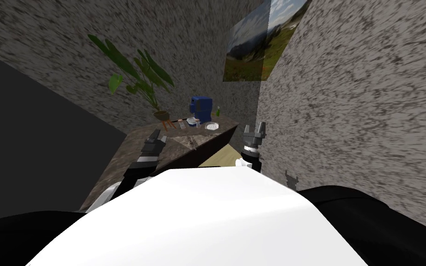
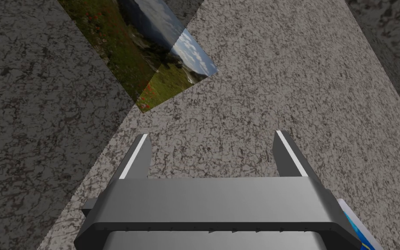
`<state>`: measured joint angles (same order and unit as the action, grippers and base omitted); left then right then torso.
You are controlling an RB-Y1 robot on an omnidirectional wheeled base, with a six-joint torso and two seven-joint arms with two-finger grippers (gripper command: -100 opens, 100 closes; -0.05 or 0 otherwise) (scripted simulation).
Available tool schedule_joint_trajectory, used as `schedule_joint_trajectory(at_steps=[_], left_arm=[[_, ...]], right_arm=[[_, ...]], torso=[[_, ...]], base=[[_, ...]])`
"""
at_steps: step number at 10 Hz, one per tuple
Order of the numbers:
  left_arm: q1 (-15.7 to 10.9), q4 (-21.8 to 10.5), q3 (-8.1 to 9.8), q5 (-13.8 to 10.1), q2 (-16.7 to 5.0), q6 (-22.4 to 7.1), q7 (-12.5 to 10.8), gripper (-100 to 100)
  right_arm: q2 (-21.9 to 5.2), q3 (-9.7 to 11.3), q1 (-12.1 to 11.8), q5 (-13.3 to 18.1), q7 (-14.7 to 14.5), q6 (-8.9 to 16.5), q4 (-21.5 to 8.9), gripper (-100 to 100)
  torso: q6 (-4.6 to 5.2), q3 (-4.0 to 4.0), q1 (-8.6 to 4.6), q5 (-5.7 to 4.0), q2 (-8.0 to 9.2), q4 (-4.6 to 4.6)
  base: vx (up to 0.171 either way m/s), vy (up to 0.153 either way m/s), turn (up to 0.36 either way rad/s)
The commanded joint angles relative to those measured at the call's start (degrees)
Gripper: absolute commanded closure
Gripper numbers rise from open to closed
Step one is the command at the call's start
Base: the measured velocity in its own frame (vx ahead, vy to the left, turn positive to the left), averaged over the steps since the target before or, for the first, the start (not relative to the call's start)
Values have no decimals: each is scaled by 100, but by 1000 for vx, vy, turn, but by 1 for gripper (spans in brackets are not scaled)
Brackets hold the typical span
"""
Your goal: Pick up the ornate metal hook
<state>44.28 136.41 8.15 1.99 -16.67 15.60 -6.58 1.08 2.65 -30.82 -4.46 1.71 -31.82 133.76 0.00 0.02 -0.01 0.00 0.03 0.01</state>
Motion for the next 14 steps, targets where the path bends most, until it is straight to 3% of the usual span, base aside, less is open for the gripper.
schedule_joint_trajectory(at_steps=[1,4,5,7,8,11,12,14], left_arm=[[286,20,66,-24,-173,-113,-159,-100],[769,32,239,-98,-517,-317,-477,-100],[848,32,239,-98,-517,-317,-477,-100],[1268,35,409,-167,-855,-520,-799,-100],[1378,35,409,-167,-855,-520,-799,-100],[1865,23,564,-223,-1179,-713,-1116,-100],[1906,23,564,-223,-1179,-713,-1116,-100],[2310,-11,695,-260,-1499,-888,-1417,-100]], right_arm=[[0,0,0,0,0,0,0,0],[0,0,0,0,0,0,0,0],[0,0,0,0,0,0,0,0],[0,0,0,0,0,0,0,0],[0,0,0,0,0,0,0,0],[0,0,0,0,0,0,0,0],[0,0,0,0,0,0,0,0],[0,0,0,0,0,0,0,0]], torso=[[0,0,0,0,0,0],[-1,0,0,0,0,0],[1,0,-1,0,0,0],[1,0,-1,0,-1,0],[2,-1,-3,-1,-1,0],[-1,-2,-1,0,-3,0],[2,-2,-2,0,-4,-1],[1,-4,-2,-1,-6,-1]], base=[[-3,-8,-132],[-3,-10,-130],[-2,-5,-58],[1,-14,-192],[1,-8,-62],[5,-12,-122],[6,-7,-81],[18,-19,-204]])
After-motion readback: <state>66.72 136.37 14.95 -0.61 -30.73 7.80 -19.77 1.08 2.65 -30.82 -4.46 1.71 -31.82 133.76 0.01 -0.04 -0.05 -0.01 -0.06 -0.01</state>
